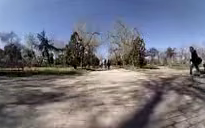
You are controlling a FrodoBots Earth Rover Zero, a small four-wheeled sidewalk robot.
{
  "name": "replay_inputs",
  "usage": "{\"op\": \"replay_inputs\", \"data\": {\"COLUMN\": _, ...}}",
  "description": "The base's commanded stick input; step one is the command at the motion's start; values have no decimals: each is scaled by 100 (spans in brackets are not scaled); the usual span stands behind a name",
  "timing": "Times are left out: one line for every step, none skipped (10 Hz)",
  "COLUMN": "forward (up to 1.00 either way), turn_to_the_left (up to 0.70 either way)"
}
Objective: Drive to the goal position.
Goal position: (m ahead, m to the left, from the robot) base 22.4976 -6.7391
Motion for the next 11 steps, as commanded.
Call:
{"op": "replay_inputs", "data": {"forward": 85, "turn_to_the_left": 0}}
{"op": "replay_inputs", "data": {"forward": 85, "turn_to_the_left": 0}}
{"op": "replay_inputs", "data": {"forward": 85, "turn_to_the_left": 0}}
{"op": "replay_inputs", "data": {"forward": 85, "turn_to_the_left": 0}}
{"op": "replay_inputs", "data": {"forward": 85, "turn_to_the_left": 0}}
{"op": "replay_inputs", "data": {"forward": 85, "turn_to_the_left": 0}}
{"op": "replay_inputs", "data": {"forward": 85, "turn_to_the_left": 0}}
{"op": "replay_inputs", "data": {"forward": 85, "turn_to_the_left": 0}}
{"op": "replay_inputs", "data": {"forward": 85, "turn_to_the_left": 0}}
{"op": "replay_inputs", "data": {"forward": 85, "turn_to_the_left": 0}}
{"op": "replay_inputs", "data": {"forward": 85, "turn_to_the_left": 0}}
